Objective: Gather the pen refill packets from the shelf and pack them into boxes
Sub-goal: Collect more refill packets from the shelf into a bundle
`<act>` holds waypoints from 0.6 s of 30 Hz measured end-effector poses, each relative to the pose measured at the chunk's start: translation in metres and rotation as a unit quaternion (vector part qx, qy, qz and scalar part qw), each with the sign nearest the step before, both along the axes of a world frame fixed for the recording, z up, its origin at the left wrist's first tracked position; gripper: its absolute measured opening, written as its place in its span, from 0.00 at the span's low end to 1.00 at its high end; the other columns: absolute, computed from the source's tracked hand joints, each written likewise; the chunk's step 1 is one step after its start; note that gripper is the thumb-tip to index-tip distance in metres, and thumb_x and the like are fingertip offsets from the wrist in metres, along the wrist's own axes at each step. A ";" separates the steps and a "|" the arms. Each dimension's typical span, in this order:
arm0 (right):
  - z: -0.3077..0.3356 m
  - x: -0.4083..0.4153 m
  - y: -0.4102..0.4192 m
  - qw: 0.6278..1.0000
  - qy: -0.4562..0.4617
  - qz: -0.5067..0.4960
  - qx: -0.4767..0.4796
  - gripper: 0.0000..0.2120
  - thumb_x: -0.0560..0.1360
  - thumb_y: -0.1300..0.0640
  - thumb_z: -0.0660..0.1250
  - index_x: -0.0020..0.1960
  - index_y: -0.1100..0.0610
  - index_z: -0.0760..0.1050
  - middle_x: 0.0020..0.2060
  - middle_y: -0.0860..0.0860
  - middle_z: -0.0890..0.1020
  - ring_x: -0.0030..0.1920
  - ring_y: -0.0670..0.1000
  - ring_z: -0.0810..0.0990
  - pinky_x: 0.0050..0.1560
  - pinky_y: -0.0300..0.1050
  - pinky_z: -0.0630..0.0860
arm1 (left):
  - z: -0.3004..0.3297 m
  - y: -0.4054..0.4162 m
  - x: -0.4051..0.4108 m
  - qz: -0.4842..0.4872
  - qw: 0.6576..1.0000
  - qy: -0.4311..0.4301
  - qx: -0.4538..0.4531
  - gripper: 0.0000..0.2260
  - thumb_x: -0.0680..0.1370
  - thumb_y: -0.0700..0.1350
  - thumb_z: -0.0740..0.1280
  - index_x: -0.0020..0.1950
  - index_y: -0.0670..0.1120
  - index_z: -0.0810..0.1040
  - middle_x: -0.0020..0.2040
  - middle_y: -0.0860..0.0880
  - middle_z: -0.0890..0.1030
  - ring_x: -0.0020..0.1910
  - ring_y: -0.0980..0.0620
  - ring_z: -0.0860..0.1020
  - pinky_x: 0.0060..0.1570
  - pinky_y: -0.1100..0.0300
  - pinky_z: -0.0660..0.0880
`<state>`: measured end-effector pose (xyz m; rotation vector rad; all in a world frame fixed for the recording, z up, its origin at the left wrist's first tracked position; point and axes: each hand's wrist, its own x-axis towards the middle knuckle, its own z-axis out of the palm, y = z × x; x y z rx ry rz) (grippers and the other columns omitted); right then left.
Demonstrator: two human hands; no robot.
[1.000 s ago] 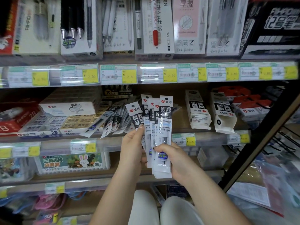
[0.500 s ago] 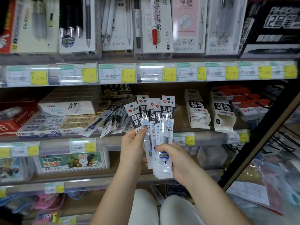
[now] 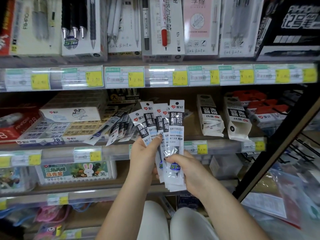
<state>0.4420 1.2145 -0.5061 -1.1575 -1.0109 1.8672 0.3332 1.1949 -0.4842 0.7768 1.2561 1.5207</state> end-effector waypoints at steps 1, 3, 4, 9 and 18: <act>0.000 0.000 0.000 1.000 0.005 0.000 0.002 0.14 0.73 0.66 0.64 0.57 0.57 0.75 0.50 0.62 0.83 0.49 0.63 0.81 0.56 0.65 0.76 | 0.001 0.000 0.001 0.003 1.000 -0.003 0.002 0.07 0.78 0.40 0.64 0.40 0.46 0.76 0.31 0.47 0.81 0.18 0.55 0.72 0.17 0.69 0.62; 0.000 0.001 -0.001 1.000 0.021 -0.001 0.006 0.12 0.74 0.66 0.63 0.55 0.57 0.76 0.46 0.61 0.83 0.46 0.61 0.82 0.54 0.63 0.77 | 0.002 0.000 0.002 0.011 1.000 -0.012 0.007 0.07 0.78 0.39 0.65 0.40 0.46 0.76 0.33 0.46 0.81 0.19 0.56 0.74 0.17 0.69 0.64; 0.000 0.001 -0.002 1.000 0.030 -0.004 0.006 0.11 0.74 0.67 0.62 0.53 0.57 0.77 0.43 0.59 0.84 0.43 0.59 0.82 0.53 0.60 0.78 | 0.002 0.001 0.002 0.015 1.000 -0.015 0.010 0.07 0.77 0.38 0.66 0.40 0.46 0.76 0.35 0.45 0.82 0.20 0.56 0.75 0.18 0.69 0.65; 0.000 0.001 -0.002 0.998 0.055 -0.008 0.003 0.11 0.75 0.68 0.61 0.50 0.55 0.77 0.37 0.55 0.84 0.36 0.54 0.83 0.44 0.52 0.80 | 0.000 0.003 0.003 0.021 0.999 -0.037 0.023 0.05 0.76 0.35 0.67 0.42 0.44 0.77 0.42 0.41 0.83 0.24 0.55 0.78 0.19 0.69 0.67; 0.005 0.003 -0.004 0.999 0.030 0.011 0.029 0.11 0.74 0.69 0.61 0.50 0.58 0.77 0.42 0.60 0.84 0.42 0.60 0.81 0.52 0.60 0.77 | 0.000 0.003 0.000 -0.017 0.999 -0.038 0.004 0.07 0.76 0.38 0.67 0.54 0.41 0.77 0.41 0.43 0.82 0.25 0.55 0.78 0.19 0.69 0.68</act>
